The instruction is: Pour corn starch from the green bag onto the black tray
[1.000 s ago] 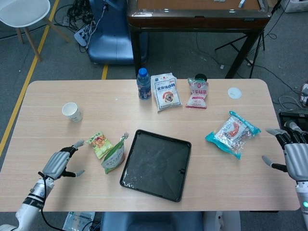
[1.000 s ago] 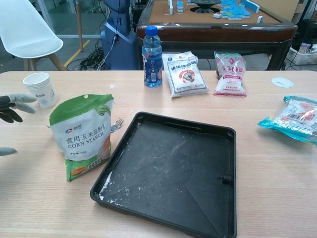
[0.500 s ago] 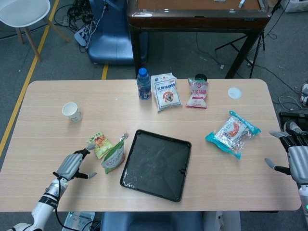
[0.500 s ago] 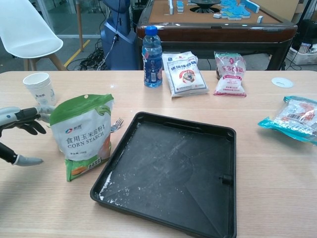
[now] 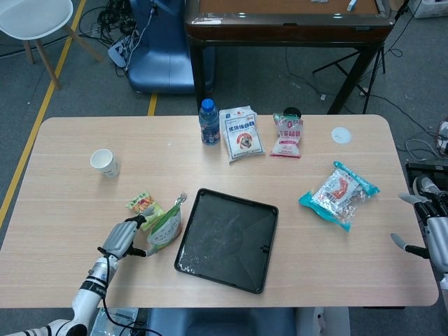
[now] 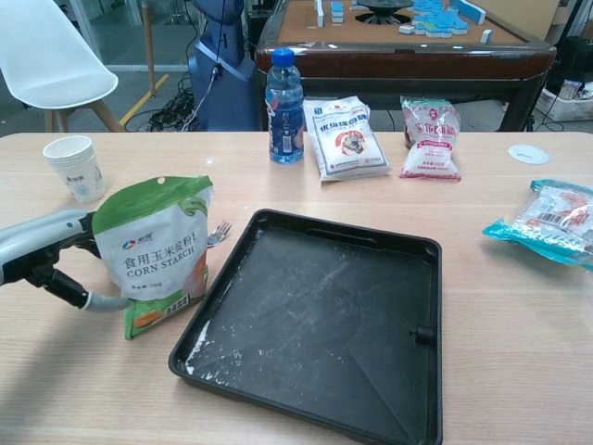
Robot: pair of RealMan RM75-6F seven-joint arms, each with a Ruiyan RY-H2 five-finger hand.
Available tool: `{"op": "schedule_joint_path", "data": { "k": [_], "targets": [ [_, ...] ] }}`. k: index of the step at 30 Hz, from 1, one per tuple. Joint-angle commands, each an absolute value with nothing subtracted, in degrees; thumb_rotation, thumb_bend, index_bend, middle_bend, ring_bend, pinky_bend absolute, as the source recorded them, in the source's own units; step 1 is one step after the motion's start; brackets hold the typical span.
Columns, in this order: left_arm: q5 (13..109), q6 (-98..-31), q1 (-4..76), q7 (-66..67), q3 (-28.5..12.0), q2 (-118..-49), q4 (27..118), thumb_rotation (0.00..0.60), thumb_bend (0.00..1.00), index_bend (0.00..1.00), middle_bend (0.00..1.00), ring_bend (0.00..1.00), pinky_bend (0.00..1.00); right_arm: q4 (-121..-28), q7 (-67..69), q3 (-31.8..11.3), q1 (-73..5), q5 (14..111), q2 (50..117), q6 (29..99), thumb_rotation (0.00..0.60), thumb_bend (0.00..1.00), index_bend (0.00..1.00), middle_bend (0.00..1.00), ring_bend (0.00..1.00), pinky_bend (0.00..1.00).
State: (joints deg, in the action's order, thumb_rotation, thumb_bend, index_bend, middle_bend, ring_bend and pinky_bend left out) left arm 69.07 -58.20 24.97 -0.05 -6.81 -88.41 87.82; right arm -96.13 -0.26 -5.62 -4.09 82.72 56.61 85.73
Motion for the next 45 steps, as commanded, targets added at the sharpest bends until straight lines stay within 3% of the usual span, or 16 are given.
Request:
{"op": "schedule_joint_path", "data": {
  "k": [1,10,21,28,33,38,45],
  "targets": [
    [68.37,-58.16,25.30,0.52,-6.99,-89.31,87.49,0.585,0.14,0.00,0.13,0.21,0.19,-96.17,-0.24,-5.59,-3.99,82.70,56.57,85.78,0.600,0.10,0.24,0.29,0.15,0.18],
    [65.92,-58.22,26.24,2.41,-7.82,-92.81,86.16,0.542,0.14,0.00,0.13,0.21,0.20,-95.94,-0.02,-5.58,-3.56,82.38,56.60,85.93,0.600,0.10,0.24,0.29,0.15,0.18],
    [63.87,-59.91,27.59,5.67,-9.33,-98.59,81.50,0.540,0.14,0.03,0.13,0.24,0.27,-95.35,0.72,-5.64,-3.26,82.05,56.53,85.81,0.600,0.10,0.24,0.29,0.15,0.18],
    [64.36,-61.47,27.53,7.30,-9.01,-100.58,79.35,0.599,0.14,0.12,0.18,0.27,0.34,-95.19,1.00,-5.69,-2.96,81.82,56.42,85.91,0.600,0.10,0.24,0.29,0.15,0.18],
    [66.02,-63.12,27.24,7.56,-8.58,-101.37,78.17,0.600,0.14,0.21,0.25,0.33,0.41,-95.16,1.27,-5.70,-2.91,81.77,56.41,85.78,0.600,0.10,0.25,0.29,0.15,0.18],
    [67.51,-64.36,27.03,5.38,-9.03,-102.84,75.93,0.600,0.14,0.33,0.36,0.42,0.55,-95.25,1.36,-5.76,-2.90,81.81,56.34,85.73,0.600,0.10,0.26,0.30,0.15,0.18],
    [69.11,-65.24,26.96,2.14,-9.63,-104.62,72.98,0.600,0.14,0.41,0.46,0.49,0.64,-95.54,1.24,-5.89,-2.86,81.74,56.23,85.76,0.600,0.10,0.27,0.30,0.15,0.18]
  ]
}}
